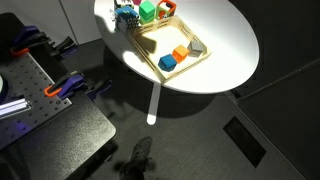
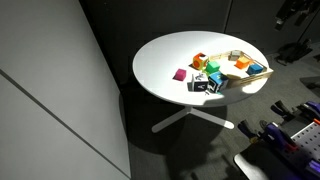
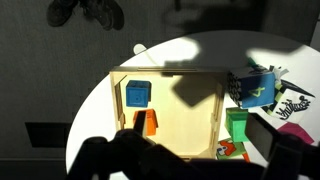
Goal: Pick up the blue block and put it on the table
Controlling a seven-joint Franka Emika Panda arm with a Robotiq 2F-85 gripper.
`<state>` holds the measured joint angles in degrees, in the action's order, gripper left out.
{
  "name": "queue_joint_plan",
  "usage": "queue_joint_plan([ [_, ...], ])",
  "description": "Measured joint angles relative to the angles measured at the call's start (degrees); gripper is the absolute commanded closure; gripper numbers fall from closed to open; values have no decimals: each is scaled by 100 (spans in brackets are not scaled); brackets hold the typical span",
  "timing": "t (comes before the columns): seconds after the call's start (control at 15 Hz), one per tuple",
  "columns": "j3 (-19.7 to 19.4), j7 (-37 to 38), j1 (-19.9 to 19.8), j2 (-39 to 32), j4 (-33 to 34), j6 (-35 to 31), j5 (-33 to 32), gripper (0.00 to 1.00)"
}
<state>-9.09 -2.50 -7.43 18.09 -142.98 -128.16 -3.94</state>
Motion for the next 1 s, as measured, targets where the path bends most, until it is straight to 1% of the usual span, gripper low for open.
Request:
queue_joint_plan([
  [0.67,-2,17,-17,-108,49,-2,-3,0],
  [0.8,-21,32,-71,-274,71,-2,-3,0],
  [1.0,-86,51,-216,-715,199,-10,-3,0],
])
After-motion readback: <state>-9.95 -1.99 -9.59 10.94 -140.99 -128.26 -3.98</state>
